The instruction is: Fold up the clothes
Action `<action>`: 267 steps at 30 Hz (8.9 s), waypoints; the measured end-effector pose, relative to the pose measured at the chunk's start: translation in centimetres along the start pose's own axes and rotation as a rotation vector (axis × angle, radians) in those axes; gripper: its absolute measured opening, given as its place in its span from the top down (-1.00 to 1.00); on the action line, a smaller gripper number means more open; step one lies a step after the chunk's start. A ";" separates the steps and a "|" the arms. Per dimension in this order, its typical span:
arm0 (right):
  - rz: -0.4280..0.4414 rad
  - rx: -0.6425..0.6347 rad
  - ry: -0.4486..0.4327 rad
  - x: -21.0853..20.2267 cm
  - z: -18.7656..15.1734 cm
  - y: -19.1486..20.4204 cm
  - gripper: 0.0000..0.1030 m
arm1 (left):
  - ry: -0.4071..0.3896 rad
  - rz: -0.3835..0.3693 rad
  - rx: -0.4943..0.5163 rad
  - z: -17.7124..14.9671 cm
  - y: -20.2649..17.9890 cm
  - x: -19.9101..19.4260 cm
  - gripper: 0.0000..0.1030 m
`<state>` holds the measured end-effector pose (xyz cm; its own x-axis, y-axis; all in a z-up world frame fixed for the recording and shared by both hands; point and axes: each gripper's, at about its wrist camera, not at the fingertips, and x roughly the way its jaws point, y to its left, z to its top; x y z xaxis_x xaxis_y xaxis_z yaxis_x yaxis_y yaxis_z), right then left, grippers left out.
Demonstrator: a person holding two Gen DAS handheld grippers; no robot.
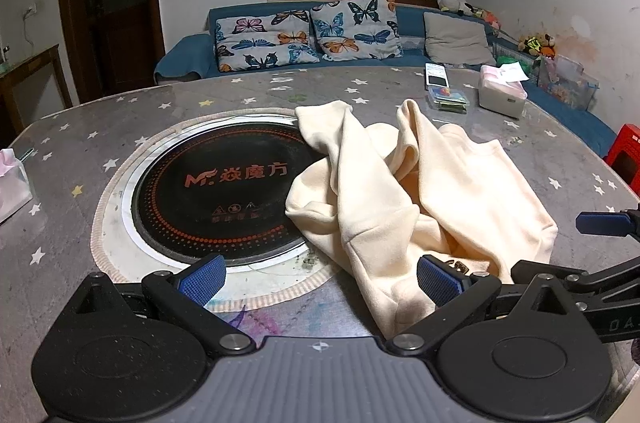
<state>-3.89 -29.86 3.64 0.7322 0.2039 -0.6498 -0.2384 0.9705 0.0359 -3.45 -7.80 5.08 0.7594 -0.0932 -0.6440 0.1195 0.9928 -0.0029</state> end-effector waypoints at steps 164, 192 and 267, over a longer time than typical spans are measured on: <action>0.050 0.057 0.091 8.3 5.0 -6.6 0.46 | -0.074 -0.366 0.241 2.8 -0.5 5.6 0.75; 0.008 0.061 0.108 10.7 6.6 -9.2 0.55 | -0.028 -0.240 0.167 6.0 0.2 9.5 0.85; -0.220 -0.028 0.076 -0.9 -3.0 -11.9 0.33 | -0.039 -0.485 0.548 -6.0 -7.4 -1.6 0.80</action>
<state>-3.62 -42.00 1.51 0.7185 -0.0231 -0.6952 -0.0974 0.9863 -0.1334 -9.40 -14.59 1.60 0.5613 -0.5254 -0.6394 0.7427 0.6607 0.1090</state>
